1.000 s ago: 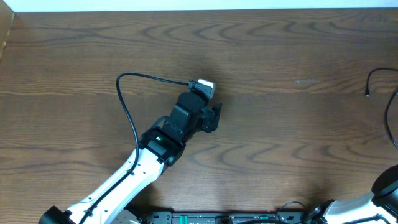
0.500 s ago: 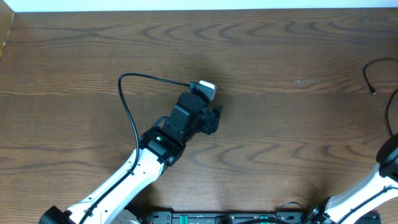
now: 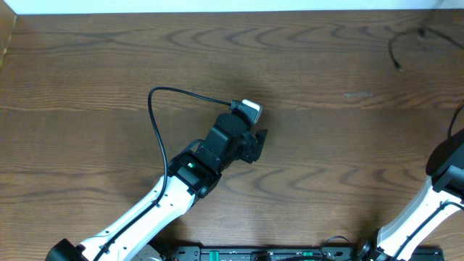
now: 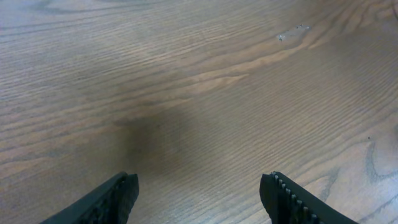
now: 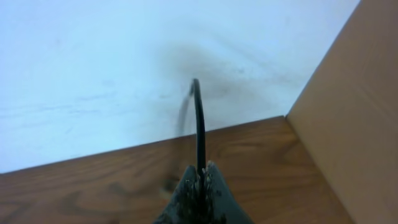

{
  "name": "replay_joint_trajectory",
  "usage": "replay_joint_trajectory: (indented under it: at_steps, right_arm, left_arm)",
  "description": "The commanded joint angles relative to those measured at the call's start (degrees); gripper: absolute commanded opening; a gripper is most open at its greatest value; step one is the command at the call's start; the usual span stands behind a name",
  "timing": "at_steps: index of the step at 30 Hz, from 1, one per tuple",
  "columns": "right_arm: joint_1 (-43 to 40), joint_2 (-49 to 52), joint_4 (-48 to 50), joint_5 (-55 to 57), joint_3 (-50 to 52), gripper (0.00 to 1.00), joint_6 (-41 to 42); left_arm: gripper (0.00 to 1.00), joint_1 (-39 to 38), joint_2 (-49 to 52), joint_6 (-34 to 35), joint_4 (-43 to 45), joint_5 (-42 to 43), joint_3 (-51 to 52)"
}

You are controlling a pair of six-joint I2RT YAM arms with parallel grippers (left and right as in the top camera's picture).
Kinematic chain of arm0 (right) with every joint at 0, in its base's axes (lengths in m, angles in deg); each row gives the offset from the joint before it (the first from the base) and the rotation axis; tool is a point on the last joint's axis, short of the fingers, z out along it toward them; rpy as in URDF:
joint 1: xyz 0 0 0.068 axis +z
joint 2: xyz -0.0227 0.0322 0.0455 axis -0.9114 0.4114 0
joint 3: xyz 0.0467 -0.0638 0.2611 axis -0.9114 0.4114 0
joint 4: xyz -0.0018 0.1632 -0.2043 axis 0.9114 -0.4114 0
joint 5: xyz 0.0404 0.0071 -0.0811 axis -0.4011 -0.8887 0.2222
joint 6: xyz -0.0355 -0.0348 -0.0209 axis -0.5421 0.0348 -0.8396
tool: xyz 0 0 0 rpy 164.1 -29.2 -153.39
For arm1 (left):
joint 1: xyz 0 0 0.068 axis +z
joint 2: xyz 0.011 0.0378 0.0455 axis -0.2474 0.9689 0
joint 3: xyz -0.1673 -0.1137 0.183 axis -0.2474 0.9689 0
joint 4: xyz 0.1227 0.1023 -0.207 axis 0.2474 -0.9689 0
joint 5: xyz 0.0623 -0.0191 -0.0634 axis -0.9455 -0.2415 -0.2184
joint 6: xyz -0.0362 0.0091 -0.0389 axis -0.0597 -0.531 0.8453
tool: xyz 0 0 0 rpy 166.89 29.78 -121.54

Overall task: Untangle cables
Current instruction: 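Move the right gripper off the table's right edge with the cable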

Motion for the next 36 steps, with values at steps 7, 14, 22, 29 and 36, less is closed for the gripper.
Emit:
replay_joint_trajectory:
  at_steps: [7,14,22,29,36]
  right_arm:
    - [-2.99,3.21,-2.71,6.51,-0.72,0.01,0.39]
    - [-6.38,3.41,-2.62,8.66,-0.72,0.01,0.39]
    - [-7.19,4.02,-2.75,7.89,-0.72,0.01,0.42]
    - [-7.06,5.16,-2.84,7.96,-0.72,0.99,4.33]
    - [-7.06,5.35,-5.64,7.98,-0.72,0.99,4.31]
  left_arm:
    - [0.68,-0.13,0.28,-1.2,0.04,0.11,-0.2]
    - [0.68,-0.13,0.28,-1.2,0.04,0.11,-0.2]
    - [0.68,-0.13,0.28,-1.42,0.04,0.11,-0.2]
    - [0.68,-0.13,0.28,-1.42,0.02,0.13,-0.2]
    - [0.68,-0.13,0.28,-1.42,-0.37,0.33,-0.2]
